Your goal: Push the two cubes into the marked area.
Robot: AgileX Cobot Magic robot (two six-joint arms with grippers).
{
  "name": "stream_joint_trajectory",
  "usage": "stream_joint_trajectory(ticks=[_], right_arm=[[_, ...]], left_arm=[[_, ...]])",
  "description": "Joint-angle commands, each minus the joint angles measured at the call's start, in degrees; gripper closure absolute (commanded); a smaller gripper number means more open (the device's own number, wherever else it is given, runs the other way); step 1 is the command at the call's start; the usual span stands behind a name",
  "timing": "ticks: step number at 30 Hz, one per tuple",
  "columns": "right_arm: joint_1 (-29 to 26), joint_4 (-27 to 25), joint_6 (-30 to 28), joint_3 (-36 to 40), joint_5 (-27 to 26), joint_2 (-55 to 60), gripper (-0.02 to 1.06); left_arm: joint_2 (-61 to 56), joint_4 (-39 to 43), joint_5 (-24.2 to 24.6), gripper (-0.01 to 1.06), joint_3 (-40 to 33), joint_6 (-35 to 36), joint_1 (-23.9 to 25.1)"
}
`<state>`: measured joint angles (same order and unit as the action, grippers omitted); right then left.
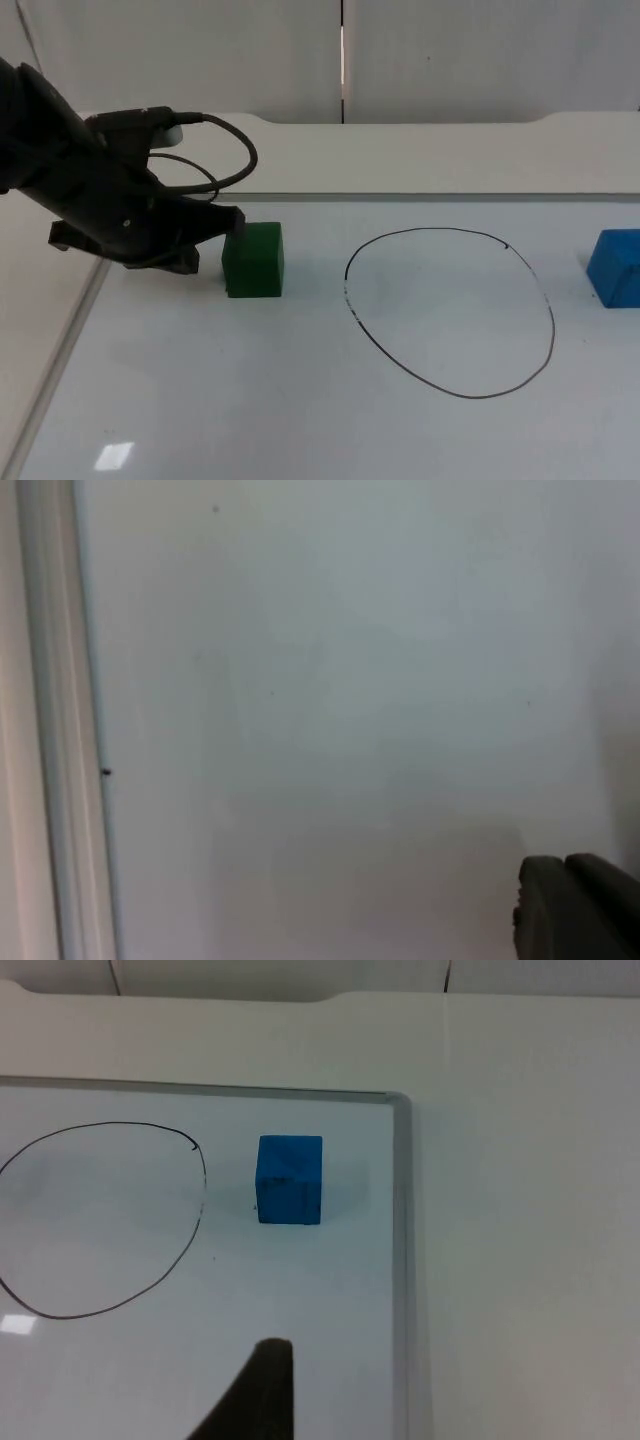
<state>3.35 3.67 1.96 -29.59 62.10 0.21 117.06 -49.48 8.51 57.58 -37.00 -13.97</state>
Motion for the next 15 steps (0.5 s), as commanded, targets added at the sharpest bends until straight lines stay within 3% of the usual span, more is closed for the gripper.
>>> stream_joint_trajectory(ticks=[1, 15], right_arm=[[-0.27, 0.24, -0.18, 0.07, -0.34, -0.21, -0.01], [-0.27, 0.24, -0.18, 0.07, -0.34, -0.21, -0.01]], left_arm=[[0.12, -1.75, -1.07, 1.03, 0.37, 0.21, -0.35], [0.12, -2.09, -4.7, 1.03, 0.37, -0.01, -5.65]])
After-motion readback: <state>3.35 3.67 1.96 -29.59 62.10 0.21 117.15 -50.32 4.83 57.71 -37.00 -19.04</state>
